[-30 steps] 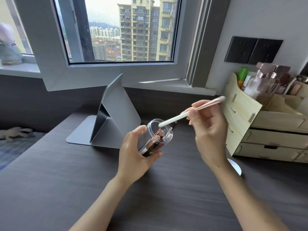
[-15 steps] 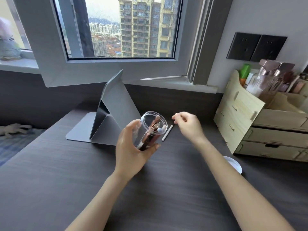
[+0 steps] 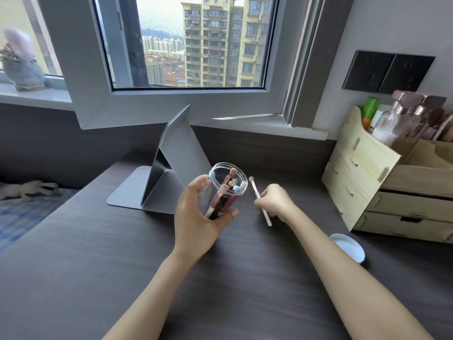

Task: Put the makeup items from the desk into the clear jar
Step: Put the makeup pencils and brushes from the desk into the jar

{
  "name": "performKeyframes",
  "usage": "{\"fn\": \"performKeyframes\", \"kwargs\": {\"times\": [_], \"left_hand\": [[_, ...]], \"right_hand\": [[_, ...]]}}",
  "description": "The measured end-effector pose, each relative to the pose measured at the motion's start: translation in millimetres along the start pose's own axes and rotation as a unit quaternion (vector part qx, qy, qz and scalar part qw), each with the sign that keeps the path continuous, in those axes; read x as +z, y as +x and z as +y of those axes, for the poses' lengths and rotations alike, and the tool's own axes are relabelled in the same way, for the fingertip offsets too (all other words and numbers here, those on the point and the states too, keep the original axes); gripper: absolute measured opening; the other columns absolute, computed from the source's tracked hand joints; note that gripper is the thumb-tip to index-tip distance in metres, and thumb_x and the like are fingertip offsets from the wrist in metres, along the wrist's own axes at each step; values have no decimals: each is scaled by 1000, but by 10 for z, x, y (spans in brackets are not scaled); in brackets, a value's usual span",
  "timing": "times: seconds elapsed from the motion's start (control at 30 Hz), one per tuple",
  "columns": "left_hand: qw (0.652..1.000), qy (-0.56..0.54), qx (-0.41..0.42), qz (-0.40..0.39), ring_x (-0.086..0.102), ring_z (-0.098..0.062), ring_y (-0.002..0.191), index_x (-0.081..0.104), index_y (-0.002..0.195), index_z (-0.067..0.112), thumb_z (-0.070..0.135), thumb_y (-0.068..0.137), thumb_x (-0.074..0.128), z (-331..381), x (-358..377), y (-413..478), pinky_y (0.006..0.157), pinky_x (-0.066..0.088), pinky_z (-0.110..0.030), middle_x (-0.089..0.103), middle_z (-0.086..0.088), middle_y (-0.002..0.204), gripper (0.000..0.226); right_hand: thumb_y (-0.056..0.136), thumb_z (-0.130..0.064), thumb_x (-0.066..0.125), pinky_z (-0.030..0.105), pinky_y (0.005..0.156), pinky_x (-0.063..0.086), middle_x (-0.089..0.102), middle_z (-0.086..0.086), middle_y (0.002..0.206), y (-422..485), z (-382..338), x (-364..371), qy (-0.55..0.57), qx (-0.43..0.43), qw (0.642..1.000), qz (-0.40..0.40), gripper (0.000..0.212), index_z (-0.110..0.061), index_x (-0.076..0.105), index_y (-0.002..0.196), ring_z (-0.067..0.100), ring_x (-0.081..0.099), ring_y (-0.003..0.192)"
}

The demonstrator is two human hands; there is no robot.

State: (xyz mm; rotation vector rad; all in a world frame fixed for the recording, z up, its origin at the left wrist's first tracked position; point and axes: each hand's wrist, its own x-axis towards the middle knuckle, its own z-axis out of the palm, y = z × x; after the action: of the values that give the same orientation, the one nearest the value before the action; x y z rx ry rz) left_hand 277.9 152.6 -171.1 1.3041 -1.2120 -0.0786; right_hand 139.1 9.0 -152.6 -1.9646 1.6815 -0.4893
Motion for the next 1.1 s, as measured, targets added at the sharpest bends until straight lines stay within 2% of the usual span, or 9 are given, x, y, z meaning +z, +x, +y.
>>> {"fn": "performKeyframes", "kwargs": {"times": [0.07,0.13,0.23,0.47,0.57,0.7,0.87,1.0,1.1], "left_hand": [[1000,3,-1,-3,52,-7,106,40,112,45,30,53,87,7,9,-11,94,41,-21,59,3,114,77],[1000,2,-2,-12,48,6,104,47,115,32,22,54,90,14,28,-28,92,42,-18,58,2,113,75],[999,18,12,-31,46,9,105,52,119,17,21,54,90,16,53,-53,90,38,-10,57,3,114,75],[994,49,79,-64,49,-5,105,43,120,29,32,52,83,96,73,-109,90,38,-13,49,24,112,78],[994,43,71,-74,53,-10,106,44,120,29,42,56,79,102,56,-113,89,45,-27,55,12,114,75],[996,34,45,-67,56,-17,108,47,119,22,40,55,82,93,54,-102,90,47,-36,60,3,116,74],[998,17,20,-59,57,-17,106,48,118,24,31,52,86,85,51,-92,90,48,-36,60,-1,114,76],[998,12,14,-60,57,-17,105,48,118,24,31,52,86,86,69,-108,90,46,-33,59,-2,115,76],[997,22,19,-70,56,-17,105,49,120,19,23,53,90,84,83,-122,90,45,-29,59,-2,116,79]], "right_hand": [[79,-2,53,21,38,36,47,10,53,-174,18,-242,253,-19,967,38,19,-6,54,60,21,45,43],[86,2,50,18,34,41,49,8,56,-429,-31,-563,465,-61,875,118,22,-9,54,67,13,50,38],[91,3,49,21,45,53,56,8,66,-913,-209,-860,570,-183,788,145,19,-10,54,78,9,61,48],[81,-20,67,9,58,40,65,-8,72,-1287,-358,-494,196,-321,917,134,6,-22,67,86,3,57,64],[85,-37,55,13,65,36,58,-15,71,-1285,-345,-355,71,-365,909,186,26,-18,72,82,5,51,74],[87,-41,49,17,80,41,70,-9,93,-1292,-245,-382,130,-373,903,167,32,-18,73,90,9,55,94],[87,-34,58,22,78,43,69,-7,94,-1148,301,-576,59,-219,950,213,19,-20,71,91,15,57,95],[80,-54,60,37,100,39,55,5,126,-1045,945,-754,-181,12,983,27,60,-22,50,129,27,45,121],[75,-55,64,40,102,38,47,5,135,-1104,1165,-809,-204,74,976,-28,73,-25,39,136,30,38,126]]}}
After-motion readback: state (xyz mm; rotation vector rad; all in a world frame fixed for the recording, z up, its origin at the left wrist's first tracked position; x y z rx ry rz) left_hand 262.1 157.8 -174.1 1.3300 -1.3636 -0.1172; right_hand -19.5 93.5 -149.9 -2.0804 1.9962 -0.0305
